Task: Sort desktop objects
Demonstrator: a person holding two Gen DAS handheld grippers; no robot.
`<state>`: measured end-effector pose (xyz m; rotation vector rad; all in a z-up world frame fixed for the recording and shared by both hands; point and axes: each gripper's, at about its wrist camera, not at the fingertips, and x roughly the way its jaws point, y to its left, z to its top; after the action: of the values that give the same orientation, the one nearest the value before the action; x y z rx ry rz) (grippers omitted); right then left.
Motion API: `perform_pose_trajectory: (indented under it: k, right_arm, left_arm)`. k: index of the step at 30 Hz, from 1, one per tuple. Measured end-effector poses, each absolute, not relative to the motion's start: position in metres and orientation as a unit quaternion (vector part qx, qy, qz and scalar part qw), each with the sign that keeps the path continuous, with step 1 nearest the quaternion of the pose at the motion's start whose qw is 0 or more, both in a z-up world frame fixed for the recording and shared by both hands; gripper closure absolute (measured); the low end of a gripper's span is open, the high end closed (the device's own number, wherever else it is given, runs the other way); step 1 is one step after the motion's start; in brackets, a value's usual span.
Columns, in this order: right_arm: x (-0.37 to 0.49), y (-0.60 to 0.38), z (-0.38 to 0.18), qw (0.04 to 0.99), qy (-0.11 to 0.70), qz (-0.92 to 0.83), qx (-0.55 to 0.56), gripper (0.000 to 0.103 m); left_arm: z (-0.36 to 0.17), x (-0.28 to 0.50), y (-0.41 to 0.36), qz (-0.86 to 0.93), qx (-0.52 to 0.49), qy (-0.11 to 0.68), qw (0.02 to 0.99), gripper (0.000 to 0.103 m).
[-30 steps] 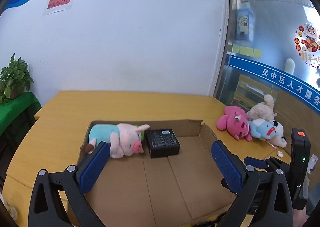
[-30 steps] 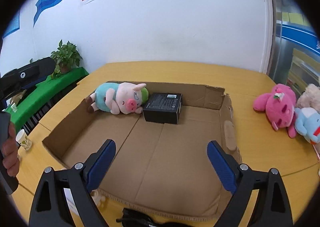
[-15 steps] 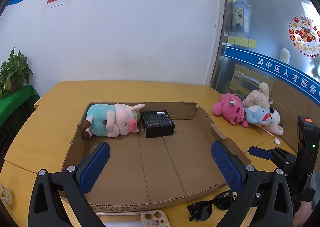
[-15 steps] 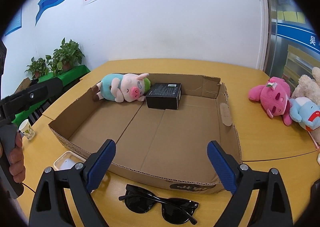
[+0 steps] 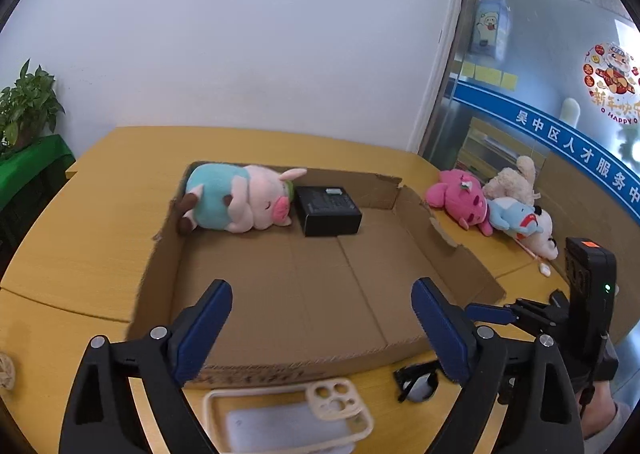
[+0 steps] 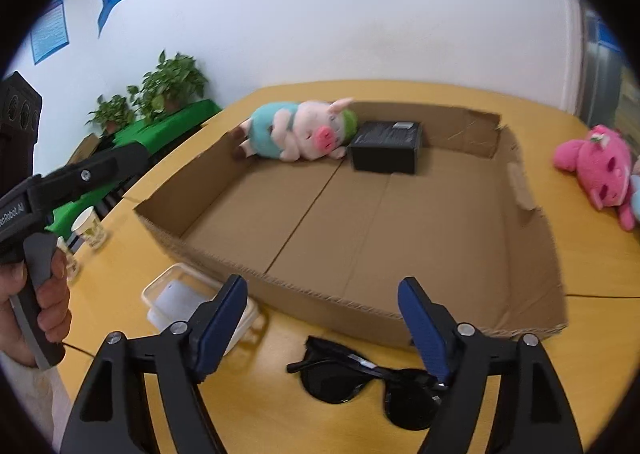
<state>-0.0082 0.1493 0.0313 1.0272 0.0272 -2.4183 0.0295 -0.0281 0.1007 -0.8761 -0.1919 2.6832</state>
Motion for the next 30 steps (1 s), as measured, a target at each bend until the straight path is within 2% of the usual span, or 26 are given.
perform_pose_trajectory:
  k: [5,14,22,30]
  right_arm:
    - [0.000,0.122,0.023,0.301,0.029,-0.875,0.378,0.011]
    - [0.020,0.097,0.013,0.427,-0.018,-0.805,0.411,0.011]
    - [-0.011,0.069,-0.033,0.415,-0.051,-0.775,0.475,0.011]
    - [-0.017,0.067,-0.047,0.406,-0.063,-0.770,0.488,0.011]
  left_arm:
    - [0.080,0.038,-0.058,0.923,-0.348,-0.082,0.144,0.011]
    - [0.030,0.043,-0.089,0.884,-0.414,-0.137,0.169,0.011]
    - [-0.011,0.015,-0.091,0.848,-0.474,-0.169,0.168,0.013]
    - [-0.012,0.018,-0.072,0.850,-0.484,-0.129,0.166,0.014]
